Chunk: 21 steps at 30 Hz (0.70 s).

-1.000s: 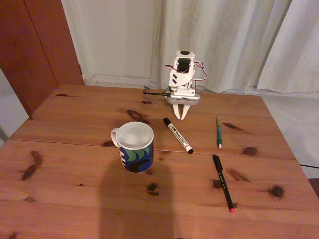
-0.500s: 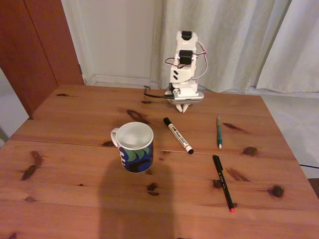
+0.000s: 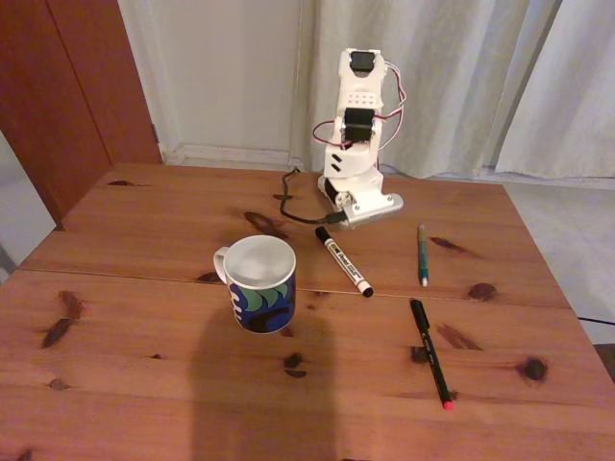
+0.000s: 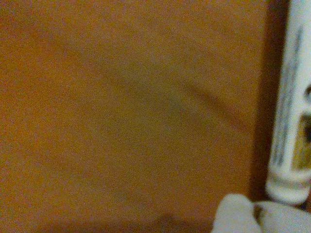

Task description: Clean up the desk and place the pens and markers into the cup

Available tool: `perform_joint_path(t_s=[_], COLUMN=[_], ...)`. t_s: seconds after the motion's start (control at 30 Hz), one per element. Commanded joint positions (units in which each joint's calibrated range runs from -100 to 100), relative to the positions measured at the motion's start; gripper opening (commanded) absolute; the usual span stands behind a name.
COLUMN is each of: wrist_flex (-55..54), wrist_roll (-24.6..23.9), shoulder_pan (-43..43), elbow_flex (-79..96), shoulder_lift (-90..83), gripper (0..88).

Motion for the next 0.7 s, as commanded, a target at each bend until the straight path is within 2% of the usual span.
perform_joint_path(t_s=[0.0, 0.23, 0.4, 0.67], wrist_flex=[-5.4, -19.7, -20.5, -20.3], wrist_roll=[0.5, -1.3, 0.9, 0.9], shoulder_pan=[-0.3, 1.3, 1.3, 0.7], elbow_flex=[-6.2, -6.3, -6.3, -6.3], shoulder_lift=[4.3, 11.0, 12.7, 12.5], gripper=[0.5, 0.5, 0.5, 0.5])
